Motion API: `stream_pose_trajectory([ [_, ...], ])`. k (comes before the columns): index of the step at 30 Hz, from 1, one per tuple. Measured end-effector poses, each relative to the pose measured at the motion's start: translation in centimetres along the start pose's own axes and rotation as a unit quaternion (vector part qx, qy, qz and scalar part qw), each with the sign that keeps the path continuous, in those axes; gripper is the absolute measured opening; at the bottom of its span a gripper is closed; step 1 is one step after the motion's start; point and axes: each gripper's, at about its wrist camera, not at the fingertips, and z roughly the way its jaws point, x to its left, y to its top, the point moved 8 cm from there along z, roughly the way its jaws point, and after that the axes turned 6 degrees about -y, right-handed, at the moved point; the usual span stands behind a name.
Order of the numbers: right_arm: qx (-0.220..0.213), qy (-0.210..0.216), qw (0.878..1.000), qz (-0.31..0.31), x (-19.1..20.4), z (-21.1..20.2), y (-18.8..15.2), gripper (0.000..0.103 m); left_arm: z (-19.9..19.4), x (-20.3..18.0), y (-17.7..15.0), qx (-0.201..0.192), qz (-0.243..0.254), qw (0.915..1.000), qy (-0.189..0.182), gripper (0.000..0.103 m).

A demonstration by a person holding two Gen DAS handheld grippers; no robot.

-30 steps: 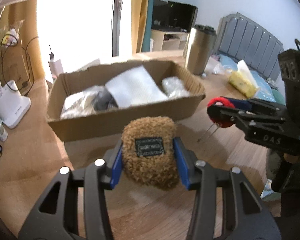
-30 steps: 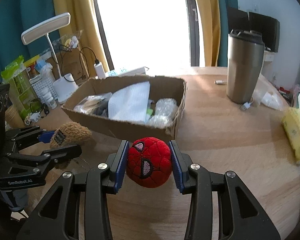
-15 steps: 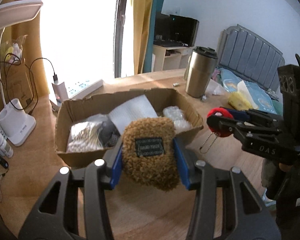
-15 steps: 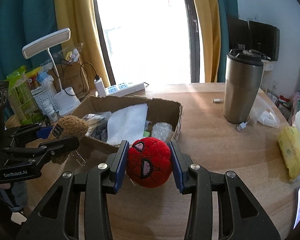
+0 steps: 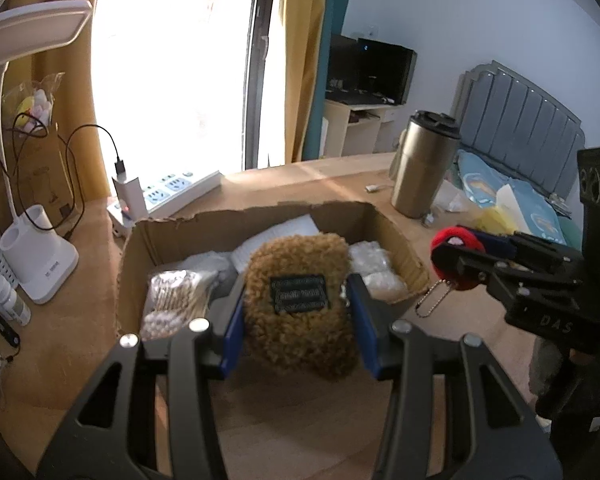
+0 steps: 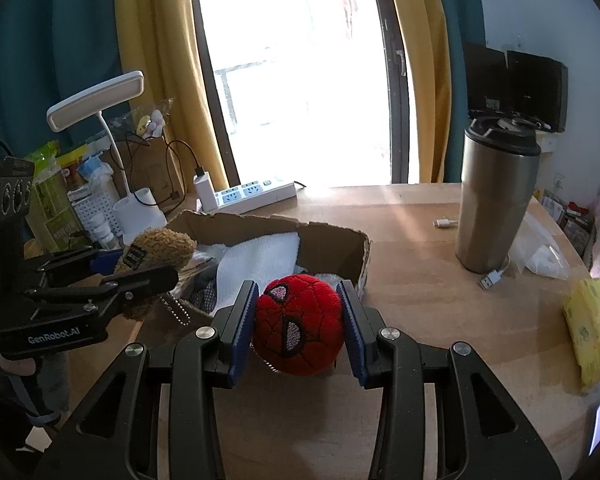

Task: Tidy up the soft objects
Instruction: 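Lower the bear into the box with the left tool while the right tool drops the red ball in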

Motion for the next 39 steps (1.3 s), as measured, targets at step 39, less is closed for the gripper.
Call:
stream_pose_trajectory([
  [39, 0.017, 0.041, 0.999, -0.021, 2.1, 8.0, 2.5, 0.043, 7.9, 3.7, -1.5, 0.055, -0.042, 0.9974, 0.02, 0.049],
])
